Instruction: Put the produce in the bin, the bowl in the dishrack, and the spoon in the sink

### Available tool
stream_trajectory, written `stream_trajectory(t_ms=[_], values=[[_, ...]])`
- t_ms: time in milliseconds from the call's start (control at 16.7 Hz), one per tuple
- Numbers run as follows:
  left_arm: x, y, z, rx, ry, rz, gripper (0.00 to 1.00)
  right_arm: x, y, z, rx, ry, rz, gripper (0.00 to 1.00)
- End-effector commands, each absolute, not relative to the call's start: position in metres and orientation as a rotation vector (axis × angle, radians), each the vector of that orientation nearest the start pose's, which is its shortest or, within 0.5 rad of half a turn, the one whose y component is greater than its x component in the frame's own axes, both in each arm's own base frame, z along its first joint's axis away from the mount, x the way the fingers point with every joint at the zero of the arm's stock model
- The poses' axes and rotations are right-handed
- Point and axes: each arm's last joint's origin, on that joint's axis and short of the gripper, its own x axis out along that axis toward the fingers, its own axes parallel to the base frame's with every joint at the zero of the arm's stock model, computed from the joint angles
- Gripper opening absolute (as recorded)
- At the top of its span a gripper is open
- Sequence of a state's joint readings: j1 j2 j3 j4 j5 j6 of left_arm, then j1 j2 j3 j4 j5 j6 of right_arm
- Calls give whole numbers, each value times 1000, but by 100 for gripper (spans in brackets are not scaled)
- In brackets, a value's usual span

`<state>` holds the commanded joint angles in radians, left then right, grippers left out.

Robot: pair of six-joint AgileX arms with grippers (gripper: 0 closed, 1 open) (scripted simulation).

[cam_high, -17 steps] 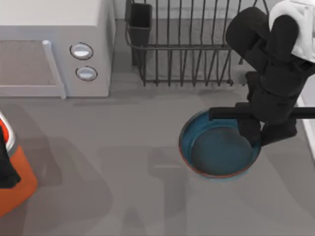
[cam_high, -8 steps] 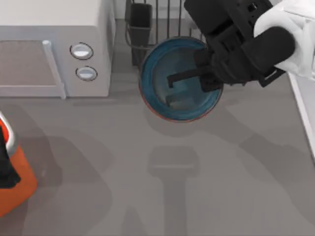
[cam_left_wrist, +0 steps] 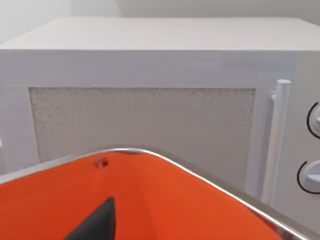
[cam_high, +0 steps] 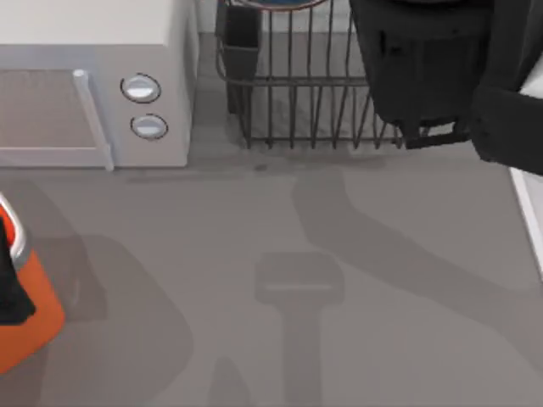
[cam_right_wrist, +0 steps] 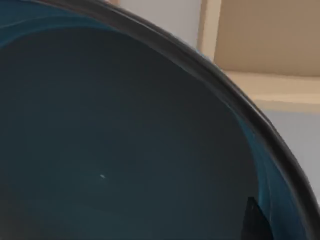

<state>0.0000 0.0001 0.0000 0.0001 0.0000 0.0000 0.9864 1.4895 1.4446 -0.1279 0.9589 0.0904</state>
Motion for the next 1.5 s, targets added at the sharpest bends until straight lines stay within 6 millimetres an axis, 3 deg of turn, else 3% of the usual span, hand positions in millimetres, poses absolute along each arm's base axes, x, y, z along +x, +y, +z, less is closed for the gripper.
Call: stream_trajectory(t_ms=[240, 540, 660, 840, 1020, 1320, 1500], values=[[106, -1, 160, 0, 0, 0, 100, 182, 264, 419, 0, 0, -10, 0], [106, -1, 160, 0, 0, 0, 100, 185, 265, 418, 0, 1, -13, 0], [106, -1, 160, 0, 0, 0, 100, 196, 270, 411, 1, 1, -14, 0], [106, -1, 160, 0, 0, 0, 100, 235, 287, 380, -2, 4, -18, 0], [106, -1, 160, 0, 0, 0, 100, 290, 296, 328, 1, 1, -19, 0], [106, -1, 160, 0, 0, 0, 100, 365, 276, 242, 4, -6, -12, 0], [106, -1, 160, 0, 0, 0, 100, 382, 263, 219, 0, 0, -10, 0]])
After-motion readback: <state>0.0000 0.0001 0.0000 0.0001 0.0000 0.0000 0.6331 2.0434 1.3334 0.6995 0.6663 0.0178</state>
